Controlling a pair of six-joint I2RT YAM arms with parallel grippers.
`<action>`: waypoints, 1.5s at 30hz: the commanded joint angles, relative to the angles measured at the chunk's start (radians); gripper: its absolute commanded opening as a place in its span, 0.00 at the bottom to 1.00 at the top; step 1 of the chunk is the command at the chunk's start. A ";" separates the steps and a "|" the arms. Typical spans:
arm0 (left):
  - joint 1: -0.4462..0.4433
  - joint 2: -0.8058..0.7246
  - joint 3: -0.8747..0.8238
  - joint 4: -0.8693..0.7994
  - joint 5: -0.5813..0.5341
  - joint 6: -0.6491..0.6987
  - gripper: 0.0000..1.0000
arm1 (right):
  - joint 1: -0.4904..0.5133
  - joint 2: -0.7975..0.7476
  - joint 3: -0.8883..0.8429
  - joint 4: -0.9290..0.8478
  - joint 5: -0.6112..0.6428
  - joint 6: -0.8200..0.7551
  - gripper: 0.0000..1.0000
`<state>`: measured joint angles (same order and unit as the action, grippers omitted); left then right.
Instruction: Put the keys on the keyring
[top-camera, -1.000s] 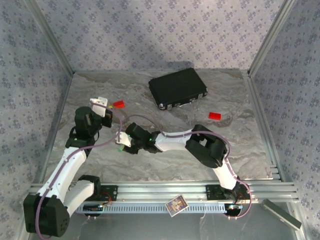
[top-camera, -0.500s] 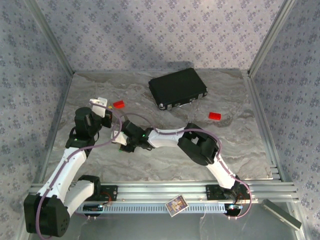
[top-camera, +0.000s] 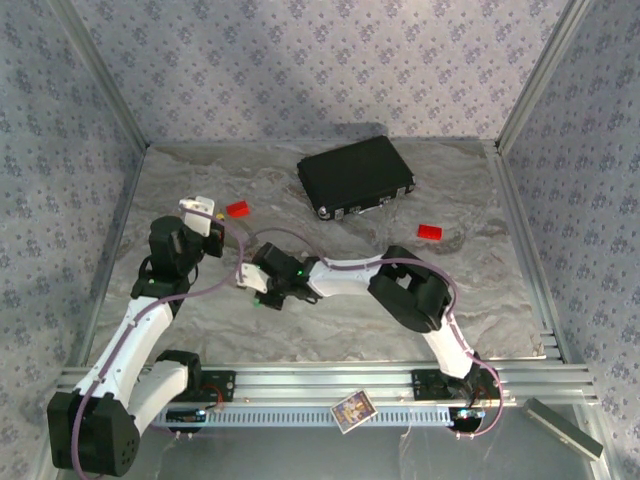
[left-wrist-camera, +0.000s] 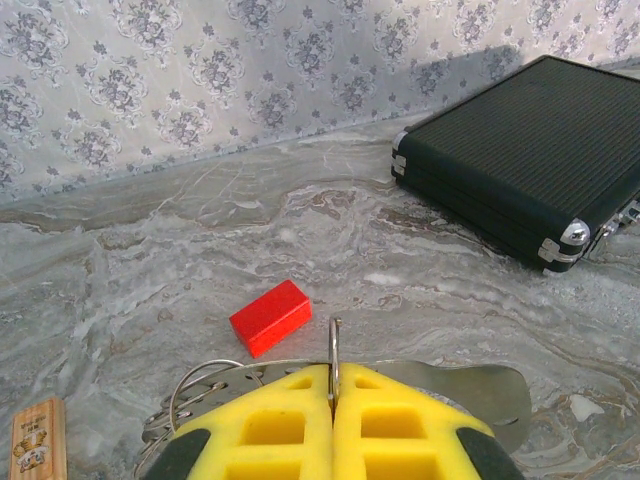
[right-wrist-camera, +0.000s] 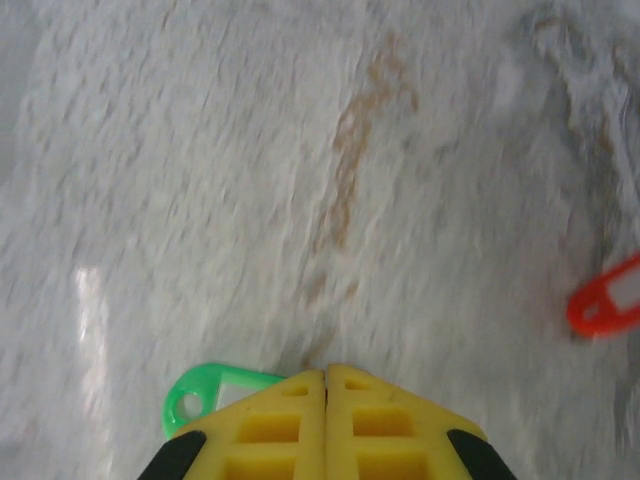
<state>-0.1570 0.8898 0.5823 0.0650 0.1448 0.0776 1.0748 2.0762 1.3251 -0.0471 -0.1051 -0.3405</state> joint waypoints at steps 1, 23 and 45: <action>0.008 -0.024 -0.001 0.059 0.040 0.013 0.00 | -0.001 -0.094 -0.094 -0.050 0.047 0.015 0.00; -0.015 -0.054 -0.003 0.053 0.269 0.066 0.00 | -0.077 -0.622 -0.678 0.110 -0.028 0.533 0.00; -0.239 0.139 0.219 -0.186 0.432 0.194 0.00 | -0.086 -0.627 -0.659 -0.083 -0.044 0.697 0.26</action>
<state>-0.3943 1.0248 0.7696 -0.1612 0.5850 0.2790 0.9634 1.4319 0.6273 -0.0860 -0.1757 0.3466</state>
